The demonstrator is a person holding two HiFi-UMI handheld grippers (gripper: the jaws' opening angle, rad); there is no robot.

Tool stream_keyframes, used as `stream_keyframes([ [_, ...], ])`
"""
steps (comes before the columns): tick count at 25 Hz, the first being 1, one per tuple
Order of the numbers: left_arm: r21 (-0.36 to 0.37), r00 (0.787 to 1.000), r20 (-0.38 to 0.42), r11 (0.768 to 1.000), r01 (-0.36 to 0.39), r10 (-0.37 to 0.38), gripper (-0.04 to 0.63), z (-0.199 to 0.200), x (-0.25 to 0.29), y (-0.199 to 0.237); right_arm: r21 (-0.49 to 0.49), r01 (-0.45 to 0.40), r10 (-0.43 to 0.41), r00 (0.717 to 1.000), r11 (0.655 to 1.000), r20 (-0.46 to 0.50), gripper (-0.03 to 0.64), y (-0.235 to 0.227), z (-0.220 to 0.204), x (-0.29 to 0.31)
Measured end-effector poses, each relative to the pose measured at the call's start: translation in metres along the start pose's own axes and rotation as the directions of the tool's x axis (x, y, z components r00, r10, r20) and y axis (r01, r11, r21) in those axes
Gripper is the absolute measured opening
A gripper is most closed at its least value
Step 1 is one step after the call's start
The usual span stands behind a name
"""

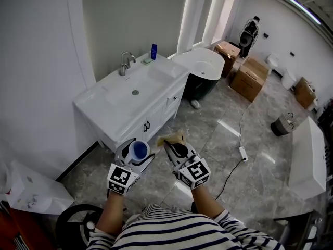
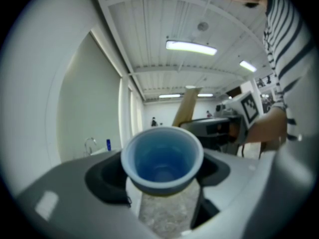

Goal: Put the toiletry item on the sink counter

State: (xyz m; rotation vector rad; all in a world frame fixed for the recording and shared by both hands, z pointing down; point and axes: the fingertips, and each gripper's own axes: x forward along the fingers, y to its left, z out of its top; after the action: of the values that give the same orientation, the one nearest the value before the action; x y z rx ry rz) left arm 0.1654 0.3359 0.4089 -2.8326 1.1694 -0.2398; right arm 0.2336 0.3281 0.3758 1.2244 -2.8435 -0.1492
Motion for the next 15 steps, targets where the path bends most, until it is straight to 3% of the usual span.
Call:
stream_keyframes([
  [15, -0.024, 1.0, -0.004, 1.0, -0.013, 0.013, 0.377, -0.015, -0.016, 0.029, 0.025, -0.01, 0.01, 1.0, 1.0, -0.006, 0.028, 0.011, -0.004, 0.023],
])
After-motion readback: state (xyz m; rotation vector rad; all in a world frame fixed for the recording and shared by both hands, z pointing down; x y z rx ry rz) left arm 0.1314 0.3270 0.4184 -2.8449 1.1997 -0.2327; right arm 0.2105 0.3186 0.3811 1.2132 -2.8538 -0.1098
